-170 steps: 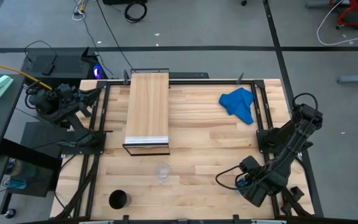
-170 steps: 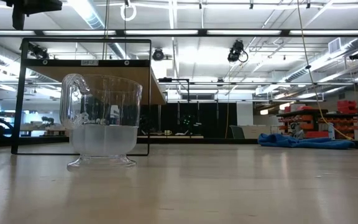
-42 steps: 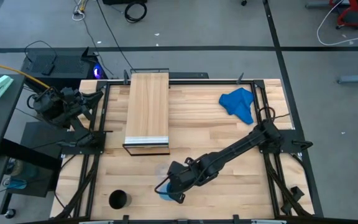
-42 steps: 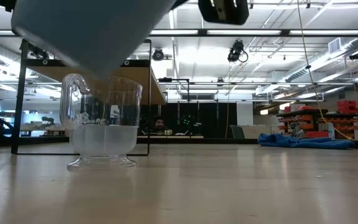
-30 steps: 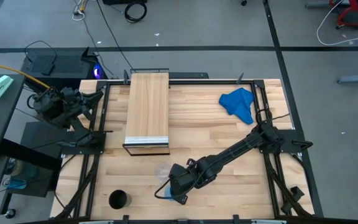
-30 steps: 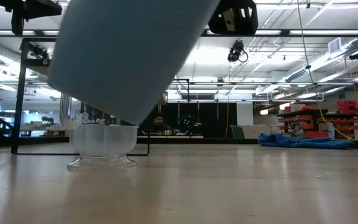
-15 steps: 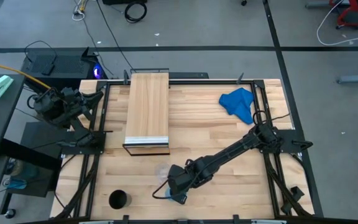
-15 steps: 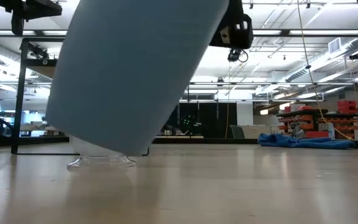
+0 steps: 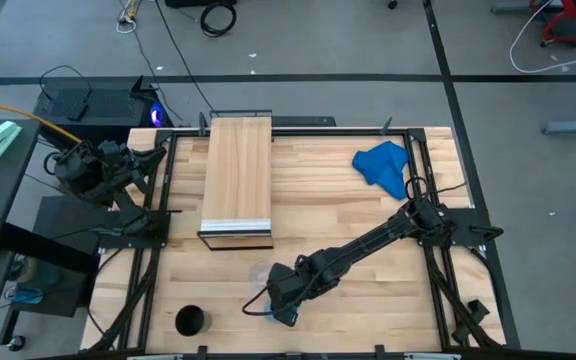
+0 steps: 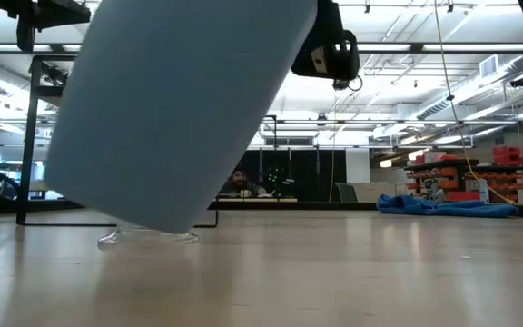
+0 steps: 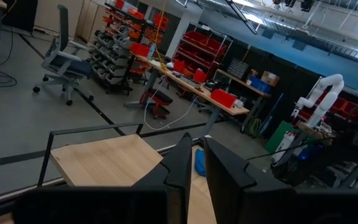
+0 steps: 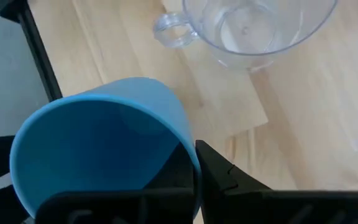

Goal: Stack small to large cups/mugs on shelf
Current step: Move the blue cup to the bottom of the transparent mug

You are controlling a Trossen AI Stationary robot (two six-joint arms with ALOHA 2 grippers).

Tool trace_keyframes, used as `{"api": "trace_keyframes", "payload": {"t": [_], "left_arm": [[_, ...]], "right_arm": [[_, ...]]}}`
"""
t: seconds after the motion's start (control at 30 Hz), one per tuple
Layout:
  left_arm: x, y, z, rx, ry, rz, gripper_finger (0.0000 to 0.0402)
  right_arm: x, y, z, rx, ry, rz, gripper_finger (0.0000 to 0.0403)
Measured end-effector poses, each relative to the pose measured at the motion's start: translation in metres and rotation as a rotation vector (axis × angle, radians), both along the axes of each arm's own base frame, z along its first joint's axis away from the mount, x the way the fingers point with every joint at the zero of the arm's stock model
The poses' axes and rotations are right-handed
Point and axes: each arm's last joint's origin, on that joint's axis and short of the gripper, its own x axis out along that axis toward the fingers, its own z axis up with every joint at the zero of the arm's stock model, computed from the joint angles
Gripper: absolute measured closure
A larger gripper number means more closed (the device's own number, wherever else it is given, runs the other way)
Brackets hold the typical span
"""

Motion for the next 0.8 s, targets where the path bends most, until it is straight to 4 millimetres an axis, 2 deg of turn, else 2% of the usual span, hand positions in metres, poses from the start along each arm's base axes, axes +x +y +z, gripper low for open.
{"api": "trace_keyframes", "payload": {"t": [0.23,0.5,0.8], "left_arm": [[0.0,0.0,0.0,0.0,0.0,0.0,0.0351],[0.0,0.0,0.0,0.0,0.0,0.0,0.0353],[0.0,0.0,0.0,-0.005,-0.004,0.0,0.035]], "right_arm": [[0.005,0.003,0.002,0.03,-0.054,0.022,0.0395],[0.003,0.002,-0.002,0.024,-0.038,0.019,0.0393],[0.002,0.0,-0.008,0.025,-0.018,0.0,0.037]]}}
